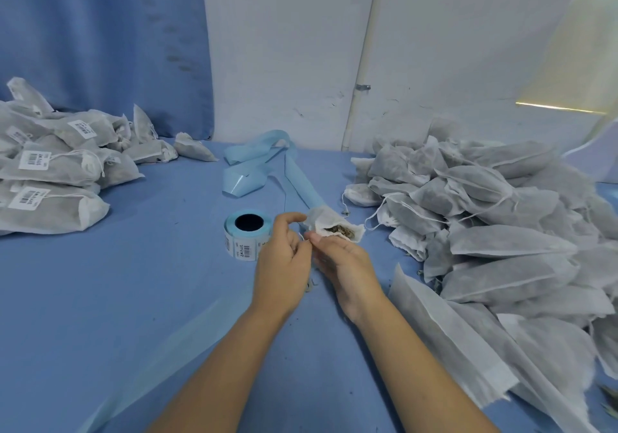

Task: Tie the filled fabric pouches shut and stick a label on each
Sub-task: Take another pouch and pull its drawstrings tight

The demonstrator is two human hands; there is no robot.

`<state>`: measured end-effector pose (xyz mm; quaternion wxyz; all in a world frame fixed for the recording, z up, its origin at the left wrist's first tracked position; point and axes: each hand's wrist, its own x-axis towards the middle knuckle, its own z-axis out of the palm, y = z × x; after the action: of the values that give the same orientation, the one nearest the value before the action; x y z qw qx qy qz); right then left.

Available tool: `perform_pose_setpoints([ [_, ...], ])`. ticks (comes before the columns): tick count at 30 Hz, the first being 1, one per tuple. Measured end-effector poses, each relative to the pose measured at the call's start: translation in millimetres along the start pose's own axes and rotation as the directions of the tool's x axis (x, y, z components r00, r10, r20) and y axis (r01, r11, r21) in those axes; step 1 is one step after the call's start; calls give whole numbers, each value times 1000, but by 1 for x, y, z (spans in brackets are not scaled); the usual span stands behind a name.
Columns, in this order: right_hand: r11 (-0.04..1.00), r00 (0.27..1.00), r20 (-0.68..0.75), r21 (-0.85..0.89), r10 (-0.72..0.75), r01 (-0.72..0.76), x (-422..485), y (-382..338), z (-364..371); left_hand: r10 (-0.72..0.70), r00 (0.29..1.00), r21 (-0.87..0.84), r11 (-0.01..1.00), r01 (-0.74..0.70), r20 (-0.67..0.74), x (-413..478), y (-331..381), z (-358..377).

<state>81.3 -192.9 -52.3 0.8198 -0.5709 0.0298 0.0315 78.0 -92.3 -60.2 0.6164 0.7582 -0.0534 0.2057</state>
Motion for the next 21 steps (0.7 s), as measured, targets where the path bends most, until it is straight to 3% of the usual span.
perform_pose_setpoints([
  [3, 982, 996, -36, 171, 85, -78, 2, -4, 1, -29, 988, 34, 999, 35, -149, 1, 4, 3],
  [7, 873, 971, -92, 462, 222, -156, 5, -9, -1, -110, 946, 20, 992, 122, -303, 5, 5, -4],
  [13, 874, 964, -124, 462, 234, -152, 10, -8, -3, -79, 935, 100, 988, 121, -346, 6, 1, -7],
  [17, 907, 968, -163, 407, 188, -108, 11, -9, -15, 79, 975, 368, 930, 3, -208, 2, -6, -9],
  [21, 890, 976, -146, 450, 159, -77, 11, -10, -23, 390, 888, 560, 804, -200, -242, 0, 2, -4],
])
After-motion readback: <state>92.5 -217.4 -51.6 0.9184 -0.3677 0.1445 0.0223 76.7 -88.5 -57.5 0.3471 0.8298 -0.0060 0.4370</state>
